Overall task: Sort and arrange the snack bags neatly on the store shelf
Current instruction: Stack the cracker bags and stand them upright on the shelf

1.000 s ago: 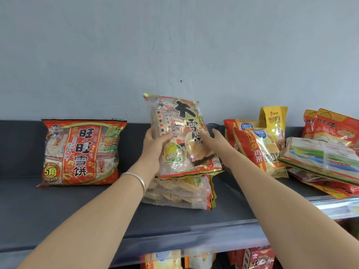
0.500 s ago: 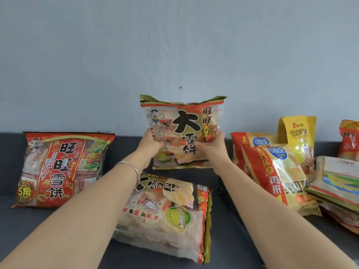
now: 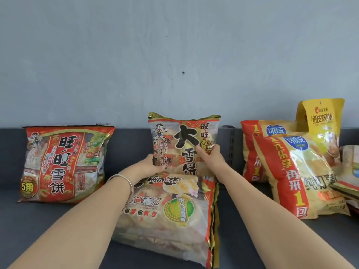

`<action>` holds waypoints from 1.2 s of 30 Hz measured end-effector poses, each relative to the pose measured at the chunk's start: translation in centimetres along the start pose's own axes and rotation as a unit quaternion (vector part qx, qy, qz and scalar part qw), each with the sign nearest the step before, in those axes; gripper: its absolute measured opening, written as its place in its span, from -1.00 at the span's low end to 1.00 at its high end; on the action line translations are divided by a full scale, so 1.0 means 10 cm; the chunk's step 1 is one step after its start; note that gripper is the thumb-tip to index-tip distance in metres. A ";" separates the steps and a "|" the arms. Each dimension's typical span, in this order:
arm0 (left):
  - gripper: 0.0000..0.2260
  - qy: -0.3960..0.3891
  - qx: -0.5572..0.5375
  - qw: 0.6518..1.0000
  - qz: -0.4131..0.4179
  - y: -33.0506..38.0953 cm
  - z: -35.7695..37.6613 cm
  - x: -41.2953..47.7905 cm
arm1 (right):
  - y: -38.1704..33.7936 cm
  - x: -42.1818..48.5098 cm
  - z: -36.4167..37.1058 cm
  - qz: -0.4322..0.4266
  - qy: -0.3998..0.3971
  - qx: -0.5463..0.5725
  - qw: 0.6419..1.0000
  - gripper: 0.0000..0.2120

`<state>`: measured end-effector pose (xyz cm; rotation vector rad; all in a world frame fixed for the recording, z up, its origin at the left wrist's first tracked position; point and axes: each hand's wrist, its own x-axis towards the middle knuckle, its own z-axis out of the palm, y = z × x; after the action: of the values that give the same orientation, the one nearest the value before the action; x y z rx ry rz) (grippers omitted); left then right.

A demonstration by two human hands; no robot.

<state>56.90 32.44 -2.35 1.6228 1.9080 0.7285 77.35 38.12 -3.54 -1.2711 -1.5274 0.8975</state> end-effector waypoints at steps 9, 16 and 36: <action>-0.40 -0.050 0.070 0.996 -0.005 -0.02 0.01 -0.23 | -0.04 -0.13 -0.10 0.050 0.005 -0.021 0.999 -0.30; -0.47 -0.039 0.074 0.996 0.012 -0.06 -0.03 -0.51 | -0.12 -0.35 -0.11 0.082 0.081 -0.147 0.982 -0.22; -0.25 -0.012 -0.122 0.991 0.056 -0.33 -0.21 -1.24 | -0.43 -1.28 0.32 -0.052 -0.140 -0.414 0.898 -0.42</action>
<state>54.92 19.57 -2.54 1.5849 1.6477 0.9449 73.43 24.79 -3.01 -1.6592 -2.3214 0.3462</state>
